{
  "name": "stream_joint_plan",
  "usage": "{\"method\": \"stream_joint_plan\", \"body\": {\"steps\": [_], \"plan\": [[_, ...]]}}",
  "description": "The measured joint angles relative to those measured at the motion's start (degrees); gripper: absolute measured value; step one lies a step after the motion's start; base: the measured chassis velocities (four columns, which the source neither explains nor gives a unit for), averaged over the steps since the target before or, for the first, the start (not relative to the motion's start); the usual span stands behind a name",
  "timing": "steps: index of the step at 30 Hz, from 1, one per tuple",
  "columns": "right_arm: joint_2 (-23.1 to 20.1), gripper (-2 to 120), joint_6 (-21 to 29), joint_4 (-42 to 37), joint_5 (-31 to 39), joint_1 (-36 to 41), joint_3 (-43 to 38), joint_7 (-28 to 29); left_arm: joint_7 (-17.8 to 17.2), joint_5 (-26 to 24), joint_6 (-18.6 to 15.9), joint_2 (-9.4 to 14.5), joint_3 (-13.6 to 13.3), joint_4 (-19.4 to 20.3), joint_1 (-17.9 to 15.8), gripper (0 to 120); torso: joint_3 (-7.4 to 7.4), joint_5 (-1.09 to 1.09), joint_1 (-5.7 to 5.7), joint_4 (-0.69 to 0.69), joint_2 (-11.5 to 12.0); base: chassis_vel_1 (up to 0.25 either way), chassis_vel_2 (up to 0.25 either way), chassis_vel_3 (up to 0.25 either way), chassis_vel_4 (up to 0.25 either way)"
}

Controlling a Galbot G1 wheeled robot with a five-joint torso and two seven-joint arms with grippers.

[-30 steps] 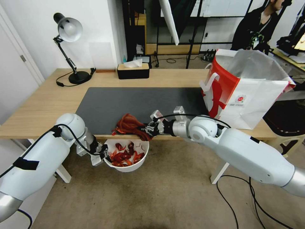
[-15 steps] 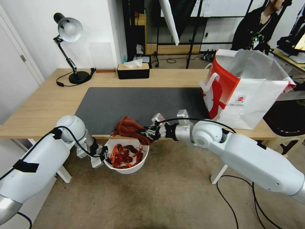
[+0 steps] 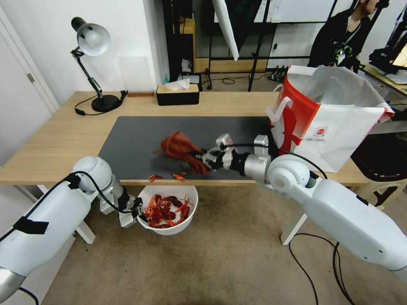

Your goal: Sweep shrimp from table into container with towel, then put container into takeout bag.

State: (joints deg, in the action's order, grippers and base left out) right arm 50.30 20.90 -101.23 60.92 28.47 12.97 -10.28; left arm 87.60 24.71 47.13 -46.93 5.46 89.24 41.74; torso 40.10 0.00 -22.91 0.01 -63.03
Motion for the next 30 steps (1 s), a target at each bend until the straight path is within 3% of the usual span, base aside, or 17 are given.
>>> {"method": "stream_joint_plan", "body": {"steps": [18, 30], "plan": [[8.14, 5, 2.86, 12.05, -4.21, -6.69, 7.12, 5.63, -0.01, -0.22, 0.00, 1.33, 1.76, -0.48, 1.29, 0, 0.00, 0.00, 0.00, -0.01, 0.00, 0.000, 0.000, 0.000, 0.000], [9.36, 5, 6.60, 15.79, -6.31, -9.60, 10.49, 5.03, -0.02, -1.08, 0.00, 2.19, 2.58, -0.47, 2.17, 0, 0.00, 0.00, 0.00, -0.01, 0.00, 0.000, 0.000, 0.000, 0.000]]}}
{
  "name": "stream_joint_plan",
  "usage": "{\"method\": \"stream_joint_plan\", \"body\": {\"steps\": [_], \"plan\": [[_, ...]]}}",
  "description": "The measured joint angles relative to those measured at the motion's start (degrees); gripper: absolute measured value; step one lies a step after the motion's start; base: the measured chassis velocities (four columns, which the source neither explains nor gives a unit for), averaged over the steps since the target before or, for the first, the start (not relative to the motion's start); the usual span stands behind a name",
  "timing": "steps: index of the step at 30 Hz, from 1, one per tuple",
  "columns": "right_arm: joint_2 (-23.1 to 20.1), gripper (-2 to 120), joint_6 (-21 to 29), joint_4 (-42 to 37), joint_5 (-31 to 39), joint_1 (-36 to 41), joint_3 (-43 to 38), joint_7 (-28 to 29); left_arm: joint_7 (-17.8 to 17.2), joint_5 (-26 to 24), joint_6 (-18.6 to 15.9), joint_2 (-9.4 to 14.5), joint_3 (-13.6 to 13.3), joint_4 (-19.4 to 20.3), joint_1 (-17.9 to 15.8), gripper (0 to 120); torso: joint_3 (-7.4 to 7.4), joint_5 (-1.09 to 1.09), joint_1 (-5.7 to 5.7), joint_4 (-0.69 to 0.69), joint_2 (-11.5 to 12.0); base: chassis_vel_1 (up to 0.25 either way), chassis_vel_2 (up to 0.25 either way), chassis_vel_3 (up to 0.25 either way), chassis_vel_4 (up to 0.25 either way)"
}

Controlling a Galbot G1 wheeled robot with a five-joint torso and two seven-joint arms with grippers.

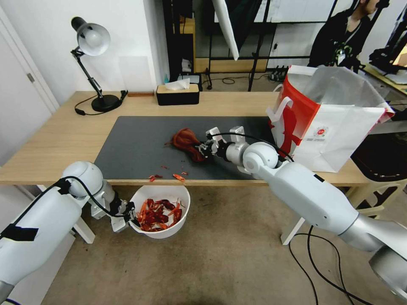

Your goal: Sweep shrimp from table into container with towel, then put container into takeout bag.

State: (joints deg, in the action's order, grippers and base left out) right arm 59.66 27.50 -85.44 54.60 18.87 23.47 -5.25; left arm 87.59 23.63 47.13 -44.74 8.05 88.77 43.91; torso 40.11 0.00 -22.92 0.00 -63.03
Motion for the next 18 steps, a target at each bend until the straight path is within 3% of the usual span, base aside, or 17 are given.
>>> {"method": "stream_joint_plan", "body": {"steps": [18], "plan": [[-0.37, 5, 2.89, -3.73, -1.12, 1.40, 3.24, -0.14, -0.01, -0.59, 0.00, 0.31, 0.06, 0.02, -0.07, 0, -0.01, 0.00, 0.00, 0.01, 0.00, 0.000, 0.000, 0.000, 0.000]]}}
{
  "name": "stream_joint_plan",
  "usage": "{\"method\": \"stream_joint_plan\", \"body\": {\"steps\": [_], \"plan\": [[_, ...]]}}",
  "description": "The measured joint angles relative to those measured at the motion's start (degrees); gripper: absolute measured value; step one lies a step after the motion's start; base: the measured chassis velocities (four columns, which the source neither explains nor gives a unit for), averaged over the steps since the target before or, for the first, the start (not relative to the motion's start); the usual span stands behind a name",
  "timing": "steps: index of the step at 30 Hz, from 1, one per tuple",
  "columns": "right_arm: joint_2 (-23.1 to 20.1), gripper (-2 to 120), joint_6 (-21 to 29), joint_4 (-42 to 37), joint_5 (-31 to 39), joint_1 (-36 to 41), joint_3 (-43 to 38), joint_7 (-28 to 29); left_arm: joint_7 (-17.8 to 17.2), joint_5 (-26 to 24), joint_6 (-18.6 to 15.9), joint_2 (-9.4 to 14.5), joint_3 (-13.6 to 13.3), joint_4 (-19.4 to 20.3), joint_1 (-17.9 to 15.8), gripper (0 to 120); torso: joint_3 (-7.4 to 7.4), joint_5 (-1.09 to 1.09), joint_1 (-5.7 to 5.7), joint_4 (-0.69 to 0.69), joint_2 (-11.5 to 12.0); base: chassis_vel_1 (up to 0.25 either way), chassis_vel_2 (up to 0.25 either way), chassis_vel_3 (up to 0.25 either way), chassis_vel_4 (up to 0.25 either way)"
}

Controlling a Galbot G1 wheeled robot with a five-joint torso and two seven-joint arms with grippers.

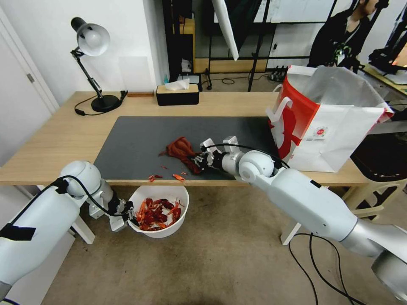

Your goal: Sweep shrimp from table into container with towel, then put container into takeout bag.

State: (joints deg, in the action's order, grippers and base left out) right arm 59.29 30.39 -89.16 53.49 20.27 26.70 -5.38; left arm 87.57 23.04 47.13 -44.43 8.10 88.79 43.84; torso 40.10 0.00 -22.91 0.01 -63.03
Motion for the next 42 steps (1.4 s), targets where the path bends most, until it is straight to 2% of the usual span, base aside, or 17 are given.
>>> {"method": "stream_joint_plan", "body": {"steps": [13, 33, 42], "plan": [[1.30, 5, 0.60, -1.15, 0.28, -0.29, 2.64, 0.57, -0.13, -0.58, 0.00, 0.59, 0.57, 0.17, 0.68, 0, -0.01, -0.01, 0.01, 0.00, -0.01, 0.000, 0.000, 0.000, 0.000], [2.00, 5, 1.39, -4.10, 1.66, -3.09, 7.82, -0.62, -0.23, -0.80, 0.00, 0.18, -0.08, -1.34, -1.22, 0, 0.01, 0.00, 0.00, -0.01, 0.00, 0.000, 0.000, 0.000, 0.000], [0.48, 5, 1.65, -7.64, 2.16, -3.92, 10.73, -1.68, -0.31, -0.86, 0.00, 0.23, 0.26, -1.74, -0.99, 0, 0.02, 0.00, 0.00, -0.01, 0.00, 0.000, 0.000, 0.000, 0.000]]}}
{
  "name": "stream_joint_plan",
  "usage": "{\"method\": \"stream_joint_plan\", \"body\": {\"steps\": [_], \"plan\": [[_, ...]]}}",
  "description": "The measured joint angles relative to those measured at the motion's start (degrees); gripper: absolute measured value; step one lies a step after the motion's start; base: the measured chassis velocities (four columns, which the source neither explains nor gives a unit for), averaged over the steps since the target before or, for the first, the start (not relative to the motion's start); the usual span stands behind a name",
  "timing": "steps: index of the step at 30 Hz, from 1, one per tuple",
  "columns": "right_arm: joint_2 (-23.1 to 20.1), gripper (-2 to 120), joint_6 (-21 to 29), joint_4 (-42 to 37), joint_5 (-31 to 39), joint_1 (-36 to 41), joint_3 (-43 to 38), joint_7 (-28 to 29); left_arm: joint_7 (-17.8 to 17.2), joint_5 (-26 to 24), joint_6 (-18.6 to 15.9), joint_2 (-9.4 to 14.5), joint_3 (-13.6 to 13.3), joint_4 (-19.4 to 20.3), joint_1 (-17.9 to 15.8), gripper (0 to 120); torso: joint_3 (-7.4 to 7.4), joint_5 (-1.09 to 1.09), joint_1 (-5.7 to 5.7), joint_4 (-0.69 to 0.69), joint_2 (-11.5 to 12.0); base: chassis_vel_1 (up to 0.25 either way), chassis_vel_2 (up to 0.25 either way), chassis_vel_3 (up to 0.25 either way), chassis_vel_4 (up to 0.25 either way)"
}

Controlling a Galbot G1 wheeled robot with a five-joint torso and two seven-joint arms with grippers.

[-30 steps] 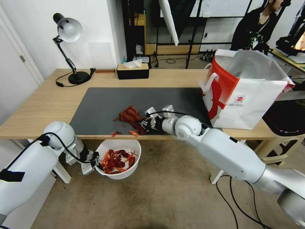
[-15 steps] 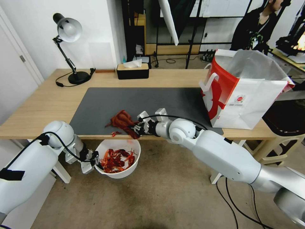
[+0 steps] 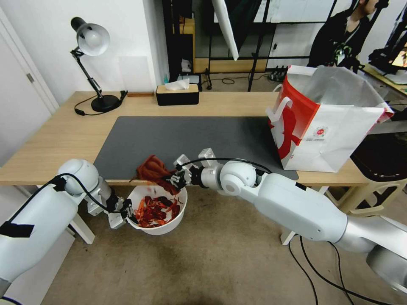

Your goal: Sweep shrimp from table into container with towel, then put container into takeout bag.

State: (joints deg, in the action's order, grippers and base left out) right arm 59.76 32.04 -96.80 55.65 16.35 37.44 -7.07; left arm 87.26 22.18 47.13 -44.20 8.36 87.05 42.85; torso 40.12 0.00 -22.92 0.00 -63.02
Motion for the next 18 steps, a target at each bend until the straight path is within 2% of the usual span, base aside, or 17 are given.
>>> {"method": "stream_joint_plan", "body": {"steps": [13, 18], "plan": [[-3.02, 5, -0.41, -5.48, 0.61, 0.87, 0.74, -0.64, -0.06, 0.15, 0.00, -0.45, 0.18, 0.04, 0.47, 0, 0.00, 0.00, 0.00, 0.01, 0.00, 0.000, 0.000, 0.000, 0.000], [-4.18, 5, -2.22, -8.80, 1.42, 3.31, -2.99, -0.51, -0.05, 0.42, 0.00, -0.78, 0.35, 0.24, 1.27, 0, -0.01, -0.01, 0.00, 0.00, 0.00, 0.000, 0.000, 0.000, 0.000]]}}
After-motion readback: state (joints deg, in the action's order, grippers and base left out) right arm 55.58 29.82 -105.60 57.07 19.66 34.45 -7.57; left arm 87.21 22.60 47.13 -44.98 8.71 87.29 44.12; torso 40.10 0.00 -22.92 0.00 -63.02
